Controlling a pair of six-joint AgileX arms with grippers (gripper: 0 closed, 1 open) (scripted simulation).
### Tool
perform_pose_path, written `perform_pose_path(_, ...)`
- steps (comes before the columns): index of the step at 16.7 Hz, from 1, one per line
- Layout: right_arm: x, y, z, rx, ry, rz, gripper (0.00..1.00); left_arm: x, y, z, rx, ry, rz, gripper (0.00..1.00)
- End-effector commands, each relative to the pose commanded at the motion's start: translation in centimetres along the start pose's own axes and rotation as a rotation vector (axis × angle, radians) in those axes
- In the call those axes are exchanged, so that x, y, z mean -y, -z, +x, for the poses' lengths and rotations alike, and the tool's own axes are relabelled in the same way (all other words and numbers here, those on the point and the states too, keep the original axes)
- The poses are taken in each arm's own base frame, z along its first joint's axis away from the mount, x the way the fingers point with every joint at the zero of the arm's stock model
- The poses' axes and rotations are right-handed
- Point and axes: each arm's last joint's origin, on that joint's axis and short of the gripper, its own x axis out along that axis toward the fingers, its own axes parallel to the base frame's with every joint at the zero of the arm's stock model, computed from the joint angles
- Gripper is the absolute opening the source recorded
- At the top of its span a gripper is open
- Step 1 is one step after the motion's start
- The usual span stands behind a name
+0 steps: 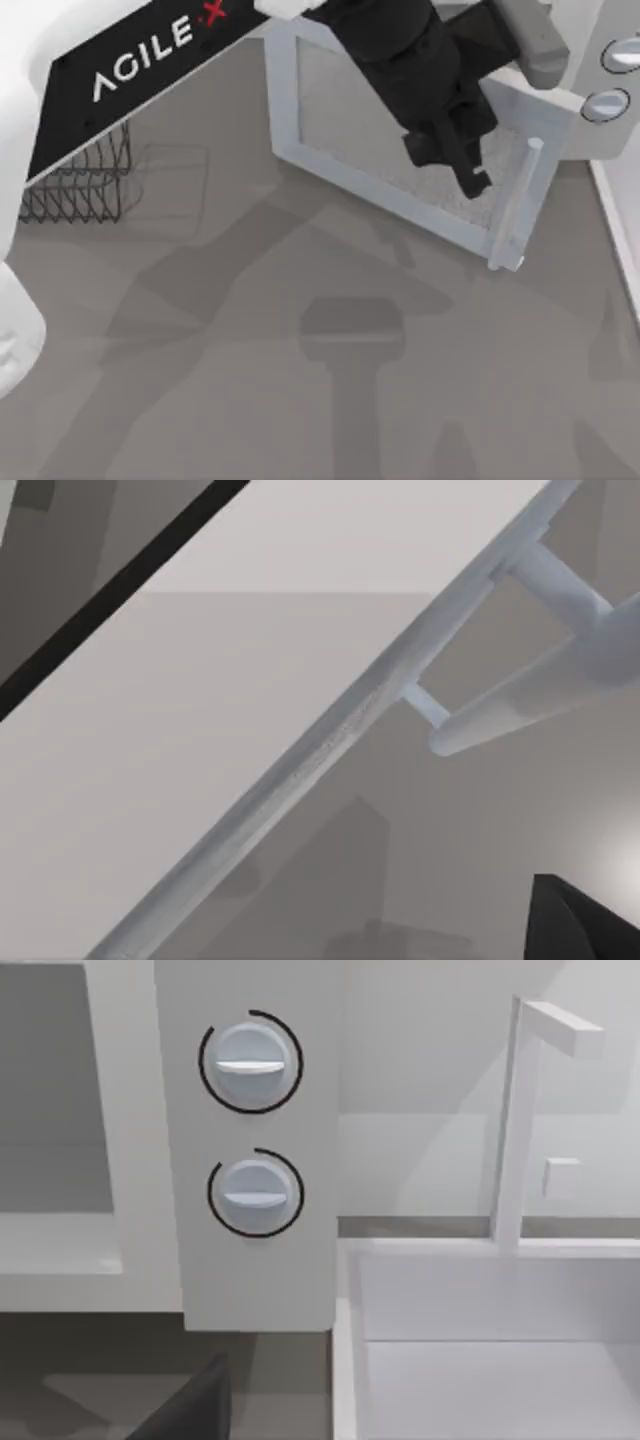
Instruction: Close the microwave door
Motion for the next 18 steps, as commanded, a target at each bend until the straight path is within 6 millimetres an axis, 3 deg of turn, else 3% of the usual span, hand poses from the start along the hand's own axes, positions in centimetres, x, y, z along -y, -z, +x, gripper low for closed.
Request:
perform_pose_path(2, 0.0, 0.0, 0.0, 0.000, 0.000, 0.000, 1.00, 0.4, -0.3, 0.5, -0.009, 0.003, 0.015, 0.00)
perform_pose_path(7, 0.0, 0.0, 0.0, 0.000, 0.000, 0.000, 1.00, 4.5, -2.8, 3.9, -0.097, -0.031, 0.149, 0.00)
perform_pose_path(9, 0.0, 0.0, 0.0, 0.000, 0.000, 0.000, 1.00, 5.3, -3.3, 4.8, -0.113, -0.034, 0.168, 0.00)
perform_pose_path(11, 0.0, 0.0, 0.0, 0.000, 0.000, 0.000, 1.00, 4.6, -3.3, 4.6, -0.100, -0.025, 0.141, 0.00)
perform_pose_path(16, 0.0, 0.0, 0.0, 0.000, 0.000, 0.000, 1.00, 0.9, -2.0, 1.5, -0.016, -0.004, 0.019, 0.00)
perform_pose_path(18, 0.0, 0.0, 0.0, 0.000, 0.000, 0.000, 1.00, 0.4, -1.7, 1.0, 0.000, 0.000, 0.000, 0.00)
